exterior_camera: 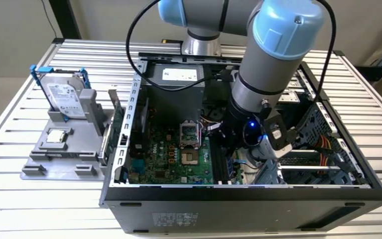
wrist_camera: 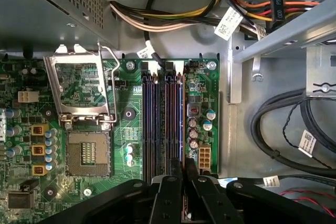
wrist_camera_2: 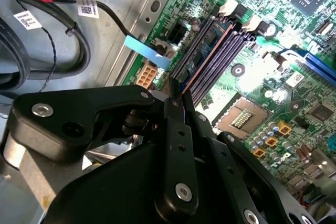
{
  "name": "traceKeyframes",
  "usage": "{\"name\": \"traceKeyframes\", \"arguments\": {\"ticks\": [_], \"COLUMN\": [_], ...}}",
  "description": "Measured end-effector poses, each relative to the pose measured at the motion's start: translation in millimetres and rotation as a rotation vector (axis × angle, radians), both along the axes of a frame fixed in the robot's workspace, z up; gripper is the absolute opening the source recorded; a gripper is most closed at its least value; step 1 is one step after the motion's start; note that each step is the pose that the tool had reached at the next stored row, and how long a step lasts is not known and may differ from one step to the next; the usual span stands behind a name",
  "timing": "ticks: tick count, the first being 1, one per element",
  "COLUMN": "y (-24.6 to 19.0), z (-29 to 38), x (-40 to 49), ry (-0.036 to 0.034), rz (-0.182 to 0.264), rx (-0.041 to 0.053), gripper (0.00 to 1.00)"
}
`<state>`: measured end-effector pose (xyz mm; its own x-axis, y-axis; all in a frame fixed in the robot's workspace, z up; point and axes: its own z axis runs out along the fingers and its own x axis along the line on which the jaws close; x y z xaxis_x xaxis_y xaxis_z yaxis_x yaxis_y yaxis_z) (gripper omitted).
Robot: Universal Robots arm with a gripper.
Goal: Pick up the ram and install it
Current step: 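Insert the ram into the slot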
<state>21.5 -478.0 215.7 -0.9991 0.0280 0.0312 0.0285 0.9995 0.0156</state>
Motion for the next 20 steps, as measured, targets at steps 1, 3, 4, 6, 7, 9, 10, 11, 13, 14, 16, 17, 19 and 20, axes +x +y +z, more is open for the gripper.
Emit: {"name": "traceKeyframes", "arguments": {"ticks": [1, 3, 4, 6, 7, 9, 10, 11, 13, 14, 16, 17, 19, 20], "y": [0.0, -0.1, 0.0, 0.0, 0.4, 0.2, 0.1, 0.0, 0.0, 0.0, 0.0, 0.1, 0.0, 0.0], "z": [-0.6, -1.2, -1.5, -1.6, -2.3, -2.2, -1.8, -2.0, -2.5, -2.8, -3.6, -4.2, -4.5, -4.5], "x": [0.0, -0.7, -1.0, -1.9, -2.1, -2.3, -2.3, -2.3, -2.4, -2.4, -2.3, -2.4, -2.3, -2.3], "ry": [0.0000, -0.0001, -0.0002, -0.0003, -0.0005, -0.0005, -0.0003, -0.0003, -0.0002, -0.0002, -0.0002, -0.0002, -0.0002, -0.0001], "rz": [0.000, 0.000, 0.000, 0.000, 0.000, 0.000, 0.000, 0.000, 0.000, 0.000, 0.000, 0.000, 0.000, 0.000], "rx": [0.0000, 0.0001, 0.0004, 0.0006, 0.0034, 0.0028, 0.0022, 0.0022, 0.0019, 0.0019, 0.0022, 0.0021, 0.0021, 0.0019], "gripper": [0.00, 0.00, 0.00, 0.00, 0.00, 0.00, 0.00, 0.00, 0.00, 0.00, 0.00, 0.00, 0.00, 0.00]}}
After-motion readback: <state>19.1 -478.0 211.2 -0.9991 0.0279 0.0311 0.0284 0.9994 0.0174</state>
